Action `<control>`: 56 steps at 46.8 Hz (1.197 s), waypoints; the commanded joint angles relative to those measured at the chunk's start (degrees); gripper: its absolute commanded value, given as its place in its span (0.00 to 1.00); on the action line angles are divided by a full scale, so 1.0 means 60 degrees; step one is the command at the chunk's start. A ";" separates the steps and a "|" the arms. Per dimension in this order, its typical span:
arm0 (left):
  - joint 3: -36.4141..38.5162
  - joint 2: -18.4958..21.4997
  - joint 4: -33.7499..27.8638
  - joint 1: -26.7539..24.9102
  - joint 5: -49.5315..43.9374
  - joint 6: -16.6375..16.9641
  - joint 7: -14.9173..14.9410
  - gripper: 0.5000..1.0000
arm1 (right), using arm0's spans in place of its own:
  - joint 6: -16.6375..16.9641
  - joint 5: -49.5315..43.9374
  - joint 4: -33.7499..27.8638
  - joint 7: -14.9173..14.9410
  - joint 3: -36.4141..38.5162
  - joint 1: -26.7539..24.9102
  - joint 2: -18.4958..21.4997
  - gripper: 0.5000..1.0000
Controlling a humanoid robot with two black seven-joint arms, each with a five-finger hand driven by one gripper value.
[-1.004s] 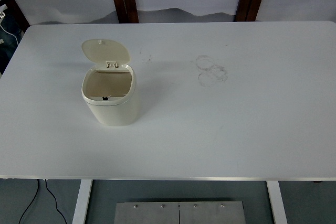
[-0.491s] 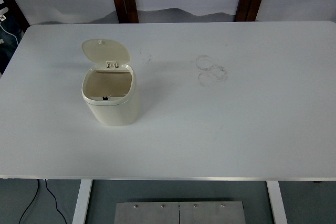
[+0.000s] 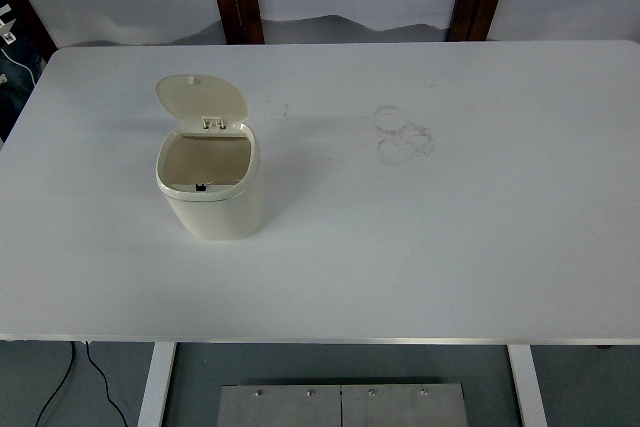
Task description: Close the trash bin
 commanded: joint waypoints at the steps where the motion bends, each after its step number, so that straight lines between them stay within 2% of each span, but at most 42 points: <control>1: 0.0000 -0.0007 0.0002 -0.0013 0.0014 0.0029 0.0000 1.00 | 0.0001 0.0000 0.0000 0.0000 0.0008 0.0012 0.0000 0.99; 10: 0.0000 -0.0007 -0.0027 -0.0028 0.0028 0.0087 0.0015 1.00 | 0.0001 0.0000 0.0000 0.0000 -0.0007 -0.0002 0.0000 0.99; 19: 0.0059 -0.0007 -0.0349 -0.0028 0.0072 0.0643 0.0102 1.00 | 0.0001 0.0000 0.0000 0.0000 -0.0007 0.0012 0.0000 0.99; 26: 0.0073 0.0271 -0.1944 -0.0028 0.0204 0.1302 0.0117 1.00 | -0.0013 0.0000 0.0000 0.0000 -0.0007 0.0012 0.0000 0.99; 35: 0.0073 0.0988 -0.3834 -0.0159 0.0307 0.2313 0.0117 1.00 | 0.0001 0.0000 0.0000 0.0000 -0.0022 0.0012 0.0000 0.99; 42: 0.0102 0.1370 -0.4626 -0.0847 0.0321 0.2885 0.0190 1.00 | 0.0001 0.0000 0.0000 0.0000 -0.0036 0.0012 0.0000 0.99; 47: 0.0146 0.1589 -0.5241 -0.1359 0.0467 0.3178 0.0702 1.00 | 0.0001 0.0000 0.0000 0.0000 -0.0036 0.0012 0.0000 0.99; 51: 0.0614 0.1663 -0.5681 -0.1916 0.0891 0.3208 0.1069 1.00 | 0.0001 0.0000 0.0000 0.0000 -0.0036 0.0012 0.0000 0.99; 56: 0.1653 0.1648 -0.6033 -0.2751 0.1551 0.3120 0.1157 1.00 | 0.0001 0.0000 0.0000 0.0000 -0.0036 0.0012 0.0000 0.99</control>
